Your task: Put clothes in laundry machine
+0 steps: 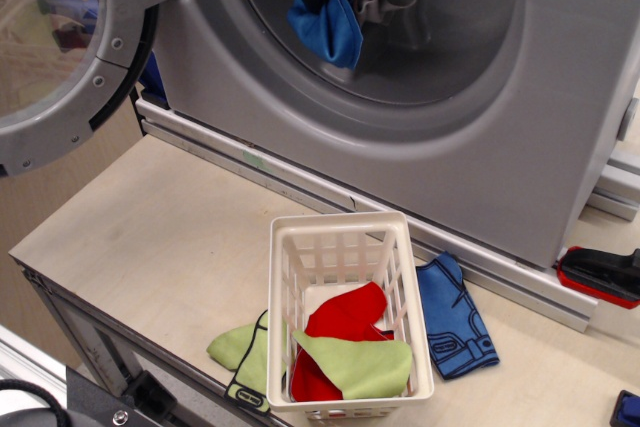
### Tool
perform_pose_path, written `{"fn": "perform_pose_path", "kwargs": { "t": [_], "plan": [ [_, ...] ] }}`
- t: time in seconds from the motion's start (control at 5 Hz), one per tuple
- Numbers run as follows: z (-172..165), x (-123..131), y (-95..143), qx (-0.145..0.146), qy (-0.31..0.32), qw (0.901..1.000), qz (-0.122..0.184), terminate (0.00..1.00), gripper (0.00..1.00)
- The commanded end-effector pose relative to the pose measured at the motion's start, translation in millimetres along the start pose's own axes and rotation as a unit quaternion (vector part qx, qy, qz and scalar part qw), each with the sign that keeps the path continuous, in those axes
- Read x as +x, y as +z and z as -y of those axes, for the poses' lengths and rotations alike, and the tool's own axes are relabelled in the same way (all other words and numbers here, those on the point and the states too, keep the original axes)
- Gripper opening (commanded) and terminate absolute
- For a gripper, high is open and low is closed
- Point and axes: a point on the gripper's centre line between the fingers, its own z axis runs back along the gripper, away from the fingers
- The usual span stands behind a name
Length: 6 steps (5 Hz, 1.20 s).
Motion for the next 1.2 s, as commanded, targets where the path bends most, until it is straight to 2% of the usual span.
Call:
{"fn": "perform_pose_path", "kwargs": {
  "t": [0.0, 0.2, 0.4, 0.6, 0.8, 1.0],
  "plan": [
    [-8, -12, 49, -0.005, -0.034, 0.9993, 0.017, 0.0, 1.0],
    [-25, -37, 63, -0.018, -0.066, 0.9976, -0.005, 0.0, 1.0],
    [-44, -68, 77, -0.037, -0.115, 0.9926, -0.001, 0.0, 1.0],
    [-54, -84, 101, -0.06, -0.146, 0.9874, -0.013, 0.0, 1.0],
    [-54, -84, 101, -0.06, -0.146, 0.9874, -0.013, 0.0, 1.0],
    [-54, -84, 101, -0.06, -0.146, 0.9874, -0.013, 1.0, 1.0]
  ]
}}
